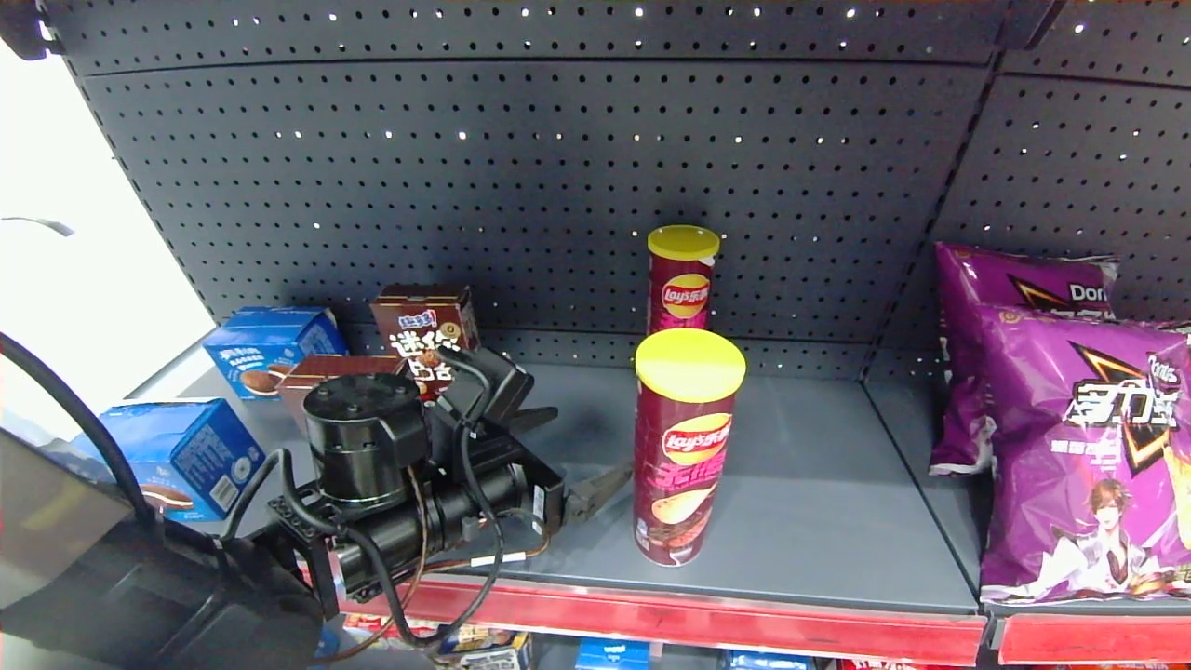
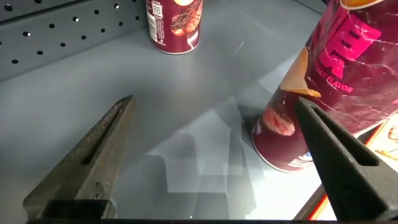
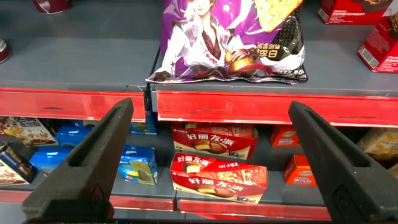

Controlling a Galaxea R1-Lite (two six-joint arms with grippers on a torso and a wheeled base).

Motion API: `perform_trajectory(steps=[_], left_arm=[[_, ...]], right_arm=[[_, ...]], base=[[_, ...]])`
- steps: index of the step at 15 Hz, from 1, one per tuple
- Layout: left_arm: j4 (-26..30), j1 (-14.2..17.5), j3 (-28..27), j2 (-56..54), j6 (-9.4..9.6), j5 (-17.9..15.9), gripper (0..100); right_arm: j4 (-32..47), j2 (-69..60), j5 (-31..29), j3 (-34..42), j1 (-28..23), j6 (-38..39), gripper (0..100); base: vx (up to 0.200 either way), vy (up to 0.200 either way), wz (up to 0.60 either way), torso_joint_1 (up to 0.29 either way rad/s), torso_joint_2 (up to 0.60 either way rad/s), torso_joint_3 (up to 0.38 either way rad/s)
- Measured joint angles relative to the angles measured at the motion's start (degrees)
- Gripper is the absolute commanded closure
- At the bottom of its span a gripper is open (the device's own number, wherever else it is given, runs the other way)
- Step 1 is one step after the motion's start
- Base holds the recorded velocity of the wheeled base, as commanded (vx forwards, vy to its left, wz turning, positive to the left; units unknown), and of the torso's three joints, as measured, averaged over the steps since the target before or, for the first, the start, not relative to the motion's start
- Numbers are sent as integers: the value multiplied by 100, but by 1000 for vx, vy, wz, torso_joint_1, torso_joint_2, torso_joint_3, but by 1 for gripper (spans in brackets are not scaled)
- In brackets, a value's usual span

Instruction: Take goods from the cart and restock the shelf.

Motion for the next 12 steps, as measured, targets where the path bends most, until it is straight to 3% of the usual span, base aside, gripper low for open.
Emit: perform_trajectory(steps=[2,6,12], left_arm=[[-2,0,-26,9,18,1,0],[-2,51,-77,30,271,96,0],[-23,57,82,-93,322,94,0]], right_arm=[[0,0,0,0,0,-2,0],[0,0,0,0,0,0,0],[0,0,0,0,0,-2,0]], base=[[0,0,0,0,0,0],[0,0,0,0,0,0],[0,0,0,0,0,0]])
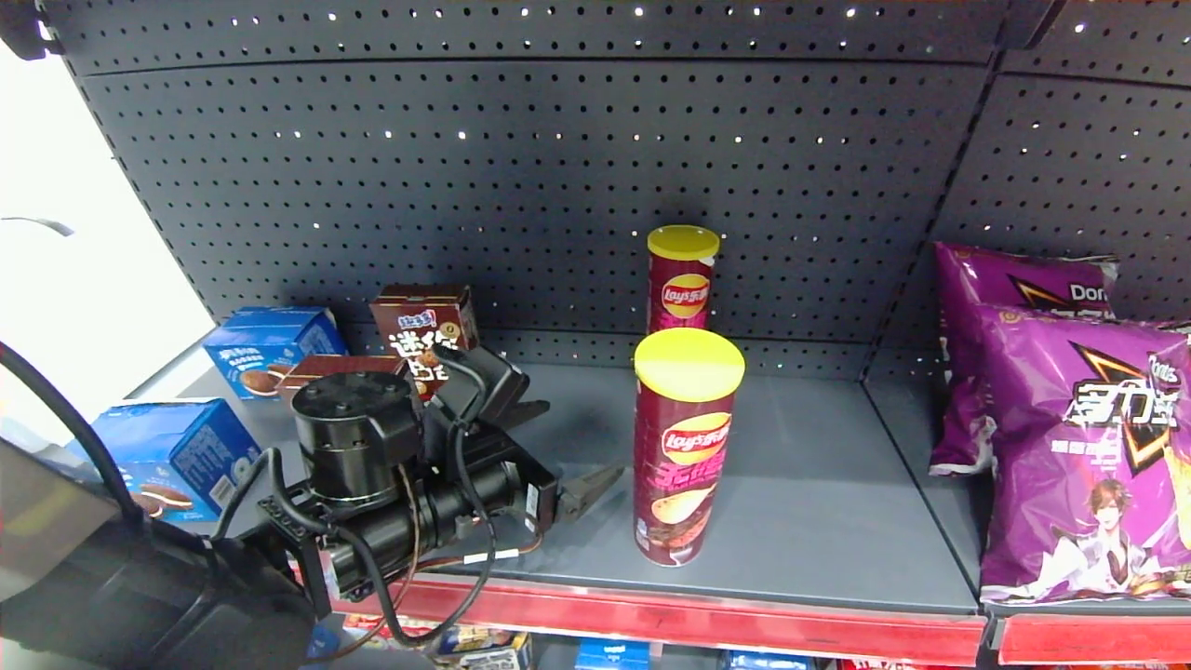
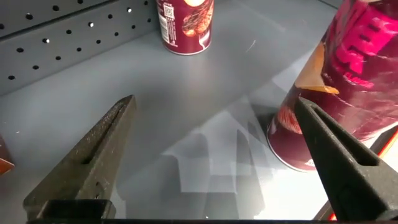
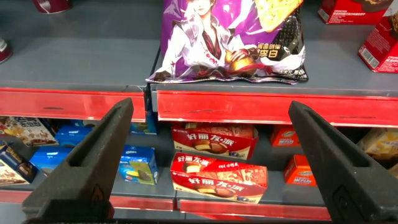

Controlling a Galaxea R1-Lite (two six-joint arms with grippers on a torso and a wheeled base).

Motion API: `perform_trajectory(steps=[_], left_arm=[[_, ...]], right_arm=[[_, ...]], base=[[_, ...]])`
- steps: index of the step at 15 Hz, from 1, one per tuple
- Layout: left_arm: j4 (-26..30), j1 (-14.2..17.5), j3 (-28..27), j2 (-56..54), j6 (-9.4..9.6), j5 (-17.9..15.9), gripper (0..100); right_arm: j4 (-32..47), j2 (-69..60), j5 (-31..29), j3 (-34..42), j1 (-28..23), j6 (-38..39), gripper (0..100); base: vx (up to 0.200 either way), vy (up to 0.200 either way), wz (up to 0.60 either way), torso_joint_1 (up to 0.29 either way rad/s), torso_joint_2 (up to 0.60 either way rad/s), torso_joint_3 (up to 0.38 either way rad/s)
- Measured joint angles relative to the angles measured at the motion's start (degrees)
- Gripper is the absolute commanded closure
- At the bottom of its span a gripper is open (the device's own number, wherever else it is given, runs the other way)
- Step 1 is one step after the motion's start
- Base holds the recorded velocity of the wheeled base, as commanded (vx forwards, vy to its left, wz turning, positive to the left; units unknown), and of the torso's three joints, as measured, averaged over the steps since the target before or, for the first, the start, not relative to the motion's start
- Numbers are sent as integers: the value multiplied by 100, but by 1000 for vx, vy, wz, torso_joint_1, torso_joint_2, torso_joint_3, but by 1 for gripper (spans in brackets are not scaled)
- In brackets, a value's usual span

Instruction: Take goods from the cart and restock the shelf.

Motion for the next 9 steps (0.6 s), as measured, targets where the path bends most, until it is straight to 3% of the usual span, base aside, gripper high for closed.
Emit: perform_trajectory(steps=[4,9], left_arm=[[-22,-22,329,-196,30,-101,0],[-37,-113,336,-304,13,-126,0]], right_arm=[[2,0,0,0,0,0,0],[2,0,2,0,0,0,0]], base=[[0,0,0,0,0,0],[0,0,0,0,0,0]])
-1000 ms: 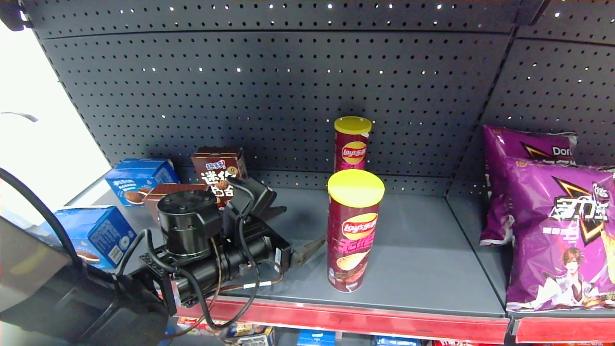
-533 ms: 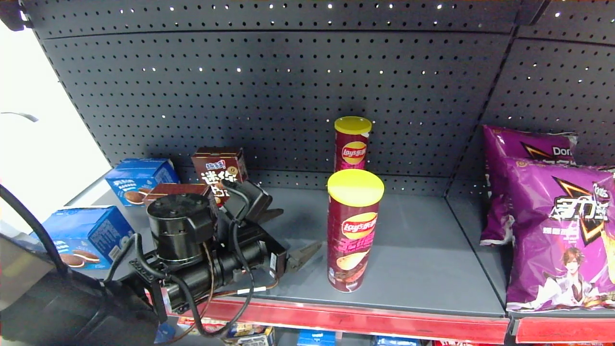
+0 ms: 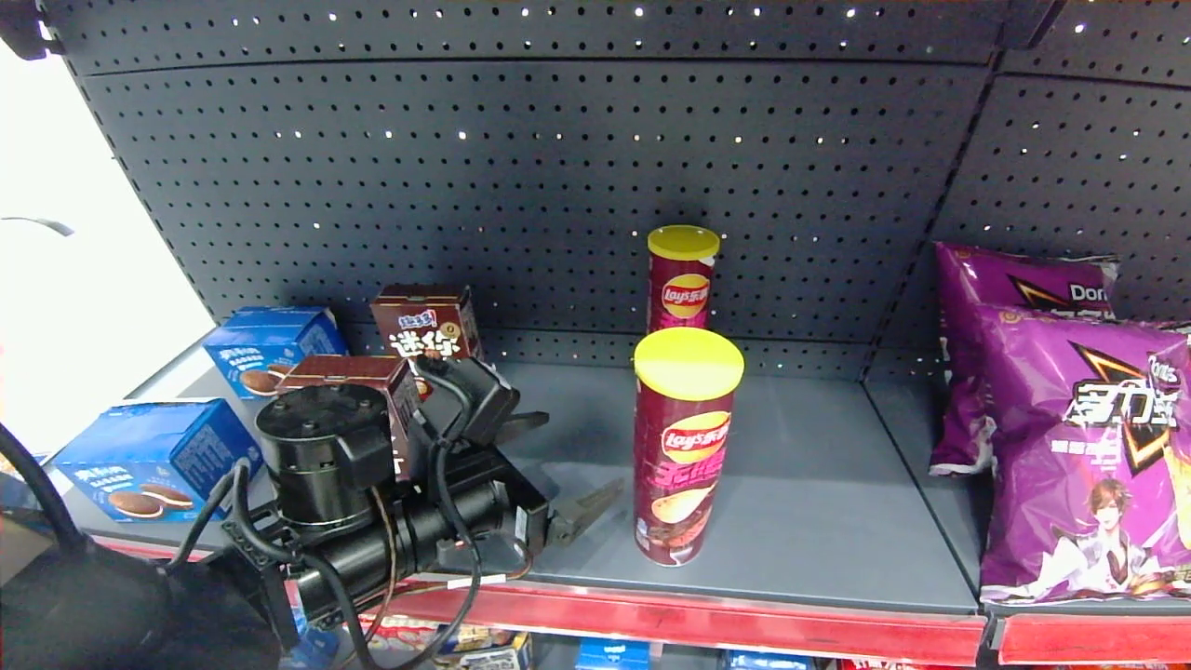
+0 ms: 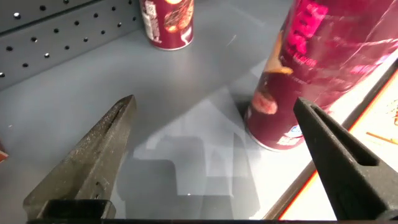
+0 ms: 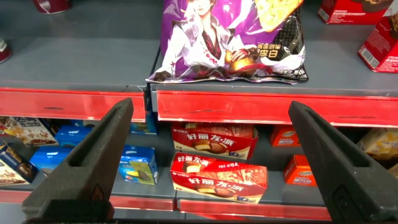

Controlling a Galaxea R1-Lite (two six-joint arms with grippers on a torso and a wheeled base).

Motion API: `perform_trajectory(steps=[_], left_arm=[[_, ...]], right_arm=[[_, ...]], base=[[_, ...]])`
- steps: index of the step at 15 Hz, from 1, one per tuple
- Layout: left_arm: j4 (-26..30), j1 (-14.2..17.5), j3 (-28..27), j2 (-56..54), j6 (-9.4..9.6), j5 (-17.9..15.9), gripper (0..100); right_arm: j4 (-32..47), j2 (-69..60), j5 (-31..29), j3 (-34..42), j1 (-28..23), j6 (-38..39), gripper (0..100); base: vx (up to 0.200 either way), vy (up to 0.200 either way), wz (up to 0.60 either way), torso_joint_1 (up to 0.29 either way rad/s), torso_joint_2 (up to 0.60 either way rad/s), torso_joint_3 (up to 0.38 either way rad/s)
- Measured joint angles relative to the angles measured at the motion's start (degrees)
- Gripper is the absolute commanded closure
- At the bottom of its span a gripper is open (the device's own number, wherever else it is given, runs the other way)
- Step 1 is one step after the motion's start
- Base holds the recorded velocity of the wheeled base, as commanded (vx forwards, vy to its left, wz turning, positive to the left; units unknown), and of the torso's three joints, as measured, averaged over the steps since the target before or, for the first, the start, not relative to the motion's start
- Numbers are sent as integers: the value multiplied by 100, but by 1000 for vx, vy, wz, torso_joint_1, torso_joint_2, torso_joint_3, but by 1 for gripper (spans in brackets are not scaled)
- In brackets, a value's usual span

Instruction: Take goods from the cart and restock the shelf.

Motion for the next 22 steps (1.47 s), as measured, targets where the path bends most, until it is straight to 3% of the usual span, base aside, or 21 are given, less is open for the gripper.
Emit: perform_trajectory(steps=[9,15,18,22], left_arm=[[-16,-154,-286,155,-2,22,0],[-24,-85,-390,276,22,62,0],[-20,59,-416,276,252,73,0],[26,215,-794,267,266,88,0]], right_arm=[[0,0,2,0,0,2,0],[-2,0,0,0,0,2,0],[0,0,0,0,0,0,0],[-2,0,-2,0,0,2,0]], base=[[0,0,0,0,0,0],[0,0,0,0,0,0],[0,0,0,0,0,0],[0,0,0,0,0,0]])
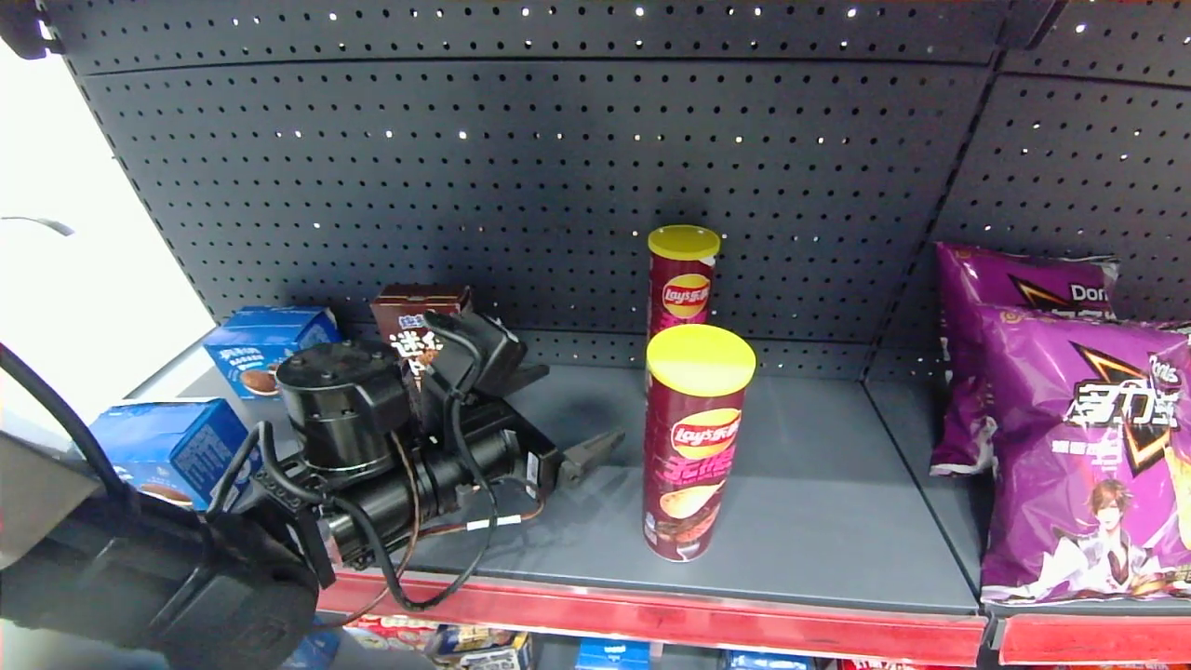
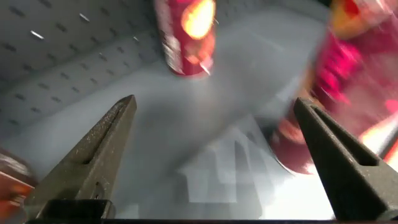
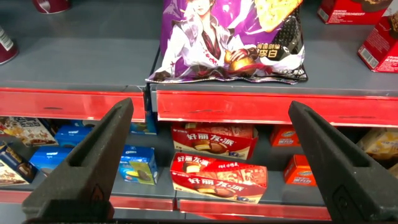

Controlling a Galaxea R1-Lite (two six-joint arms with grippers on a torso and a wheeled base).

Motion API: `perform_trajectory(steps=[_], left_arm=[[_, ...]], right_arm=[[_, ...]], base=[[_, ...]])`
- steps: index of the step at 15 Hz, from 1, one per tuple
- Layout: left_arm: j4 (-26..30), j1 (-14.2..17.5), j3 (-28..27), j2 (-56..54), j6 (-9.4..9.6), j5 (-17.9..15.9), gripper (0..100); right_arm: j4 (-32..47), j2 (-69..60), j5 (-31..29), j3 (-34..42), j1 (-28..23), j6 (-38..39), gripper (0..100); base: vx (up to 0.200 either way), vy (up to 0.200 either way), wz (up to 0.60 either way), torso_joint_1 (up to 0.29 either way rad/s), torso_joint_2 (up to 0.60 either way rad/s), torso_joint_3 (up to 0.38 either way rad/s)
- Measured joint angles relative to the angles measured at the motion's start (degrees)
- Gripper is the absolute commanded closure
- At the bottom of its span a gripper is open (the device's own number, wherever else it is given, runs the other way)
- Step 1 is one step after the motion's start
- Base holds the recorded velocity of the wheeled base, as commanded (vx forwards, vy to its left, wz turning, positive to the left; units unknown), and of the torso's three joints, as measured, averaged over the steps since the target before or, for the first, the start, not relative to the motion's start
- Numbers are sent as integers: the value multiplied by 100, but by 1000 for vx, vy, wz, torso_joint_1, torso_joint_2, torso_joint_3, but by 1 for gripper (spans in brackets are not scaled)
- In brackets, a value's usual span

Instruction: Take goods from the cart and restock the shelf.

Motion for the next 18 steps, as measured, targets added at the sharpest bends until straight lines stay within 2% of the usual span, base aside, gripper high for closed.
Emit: perform_trajectory(steps=[3,5,10,13,16,18], left_arm=[[71,128,-283,-112,-35,101,0],[325,152,-330,-334,-66,240,0],[1012,105,-272,-1190,-500,725,0],[1225,127,-30,-1830,-711,1207,0],[1616,130,378,-2656,-887,1824,0],[1915,190,761,-3321,-1054,2107,0]], right_arm=[[2,0,-2,0,0,0,0],[2,0,-2,0,0,0,0],[2,0,0,0,0,0,0],[2,0,2,0,0,0,0],[0,0,-2,0,0,0,0],[2,0,5,0,0,0,0]], base=[[0,0,0,0,0,0],[0,0,0,0,0,0],[0,0,0,0,0,0],[0,0,0,0,0,0],[0,0,0,0,0,0],[0,0,0,0,0,0]])
